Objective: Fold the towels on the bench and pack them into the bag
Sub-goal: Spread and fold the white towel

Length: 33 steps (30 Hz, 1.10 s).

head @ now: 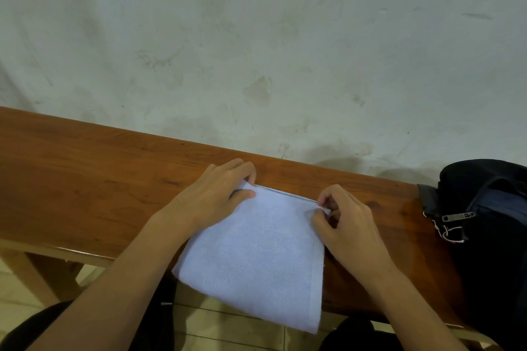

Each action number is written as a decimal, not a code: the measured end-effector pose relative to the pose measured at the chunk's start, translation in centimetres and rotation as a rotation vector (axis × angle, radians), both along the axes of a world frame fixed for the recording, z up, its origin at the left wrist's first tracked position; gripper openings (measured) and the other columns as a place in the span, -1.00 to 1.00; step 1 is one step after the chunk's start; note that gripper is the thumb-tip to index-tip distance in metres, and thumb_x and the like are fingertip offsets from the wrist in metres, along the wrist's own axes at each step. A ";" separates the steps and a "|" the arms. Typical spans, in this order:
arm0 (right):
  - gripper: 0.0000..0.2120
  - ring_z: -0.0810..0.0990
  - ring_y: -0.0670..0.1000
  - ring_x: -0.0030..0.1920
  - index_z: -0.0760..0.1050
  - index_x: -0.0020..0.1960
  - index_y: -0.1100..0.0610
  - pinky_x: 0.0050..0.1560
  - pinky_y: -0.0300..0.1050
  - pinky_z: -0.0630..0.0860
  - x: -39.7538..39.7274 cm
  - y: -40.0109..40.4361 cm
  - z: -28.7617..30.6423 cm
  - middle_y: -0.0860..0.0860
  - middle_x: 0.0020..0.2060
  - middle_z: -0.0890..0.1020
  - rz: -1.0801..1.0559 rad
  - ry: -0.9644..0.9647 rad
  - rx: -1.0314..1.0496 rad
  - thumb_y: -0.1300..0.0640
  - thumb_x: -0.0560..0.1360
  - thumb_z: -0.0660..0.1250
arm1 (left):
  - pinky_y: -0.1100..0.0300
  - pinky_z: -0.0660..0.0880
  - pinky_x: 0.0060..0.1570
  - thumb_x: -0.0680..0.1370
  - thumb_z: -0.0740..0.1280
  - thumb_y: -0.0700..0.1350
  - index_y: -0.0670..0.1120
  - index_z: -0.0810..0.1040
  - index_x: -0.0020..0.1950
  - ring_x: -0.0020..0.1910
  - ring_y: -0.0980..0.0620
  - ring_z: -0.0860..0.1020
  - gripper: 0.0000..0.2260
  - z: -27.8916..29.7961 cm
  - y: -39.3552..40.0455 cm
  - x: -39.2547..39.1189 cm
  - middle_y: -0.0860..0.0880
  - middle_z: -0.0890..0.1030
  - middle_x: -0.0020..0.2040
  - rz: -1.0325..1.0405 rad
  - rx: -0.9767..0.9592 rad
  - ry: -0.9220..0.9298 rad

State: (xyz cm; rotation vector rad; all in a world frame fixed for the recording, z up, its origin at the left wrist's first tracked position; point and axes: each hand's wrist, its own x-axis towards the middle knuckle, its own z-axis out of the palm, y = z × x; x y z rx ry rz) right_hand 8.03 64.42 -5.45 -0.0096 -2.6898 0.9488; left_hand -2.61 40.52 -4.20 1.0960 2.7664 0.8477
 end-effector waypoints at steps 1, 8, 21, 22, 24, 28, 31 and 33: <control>-0.82 0.52 -0.09 -0.20 0.44 -0.07 -0.03 -0.23 -0.12 0.52 0.0 0.0 0.0 -0.16 -0.21 0.52 -0.006 -0.003 -0.003 0.22 0.50 0.39 | 0.14 0.45 -0.04 0.61 0.31 -0.08 0.06 0.42 0.00 -0.09 0.09 0.47 -0.93 -0.1 0.1 0.1 0.12 0.47 -0.04 0.013 0.030 -0.007; -0.86 0.49 -0.15 -0.22 0.43 -0.04 -0.04 -0.33 -0.31 0.42 -0.3 -0.3 0.1 -0.19 -0.18 0.49 -0.169 -0.043 0.058 0.17 0.55 0.35 | 0.10 0.48 -0.04 0.42 0.25 -0.48 -0.03 0.47 0.20 0.04 0.01 0.43 -0.53 -0.9 2.0 0.8 -0.01 0.45 0.13 0.116 -0.036 0.225; -0.71 0.46 -0.19 0.24 0.56 0.23 0.03 0.24 -0.35 0.28 -0.1 -0.5 0.5 -0.10 0.23 0.57 0.089 0.148 0.230 -0.05 0.58 0.24 | 0.17 0.52 0.04 0.64 0.23 -0.04 -0.04 0.35 0.34 0.06 0.06 0.47 -0.72 -1.4 3.6 2.7 -0.03 0.47 0.19 0.398 0.038 0.038; -0.60 0.37 -0.26 0.33 0.51 0.33 -0.01 0.30 -0.36 0.25 0.1 -0.8 0.3 -0.15 0.33 0.50 0.184 0.065 0.216 -0.15 0.59 0.18 | 0.18 0.52 0.02 0.63 0.25 -0.05 -0.03 0.36 0.34 0.05 0.06 0.48 -0.72 -1.3 3.6 2.6 -0.03 0.47 0.19 0.398 0.068 -0.002; -0.40 0.14 -0.33 0.48 0.33 0.51 -0.08 0.45 -0.31 0.14 0.3 -1.1 -0.4 -0.21 0.51 0.29 0.304 -0.102 0.254 -0.35 0.59 0.03 | 0.17 0.51 0.00 0.62 0.28 -0.05 -0.03 0.37 0.32 0.04 0.05 0.49 -0.72 -1.0 3.5 2.5 -0.04 0.50 0.17 0.396 0.095 -0.055; -0.31 -0.22 -0.27 0.55 -0.06 0.60 -0.19 0.57 -0.14 -0.20 -0.2 -0.7 -1.1 -0.22 0.59 -0.06 0.311 -0.236 0.439 -0.45 0.54 -0.19 | 0.10 0.56 -0.09 0.59 0.32 0.08 0.03 0.37 0.26 -0.06 0.06 0.53 -0.70 -0.2 2.8 2.1 0.02 0.55 0.03 0.427 0.039 -0.129; -0.33 -0.34 -0.25 0.53 -0.23 0.56 -0.23 0.54 -0.14 -0.33 -0.2 -0.8 -0.9 -0.23 0.56 -0.20 0.275 -0.274 0.519 -0.43 0.52 -0.27 | 0.23 0.42 -0.28 0.53 0.37 0.16 0.09 0.38 0.15 -0.17 0.11 0.51 -0.70 0.7 2.3 1.9 0.09 0.51 -0.13 0.437 0.065 -0.257; -0.32 -0.34 -0.23 0.53 -0.24 0.56 -0.22 0.53 -0.12 -0.36 -0.1 -1.0 -1.0 -0.21 0.57 -0.21 0.261 -0.280 0.539 -0.43 0.51 -0.30 | 0.26 0.41 -0.30 0.52 0.39 0.13 0.12 0.38 0.16 -0.16 0.10 0.54 -0.70 1.3 1.8 1.9 0.06 0.56 -0.13 0.368 0.114 -0.352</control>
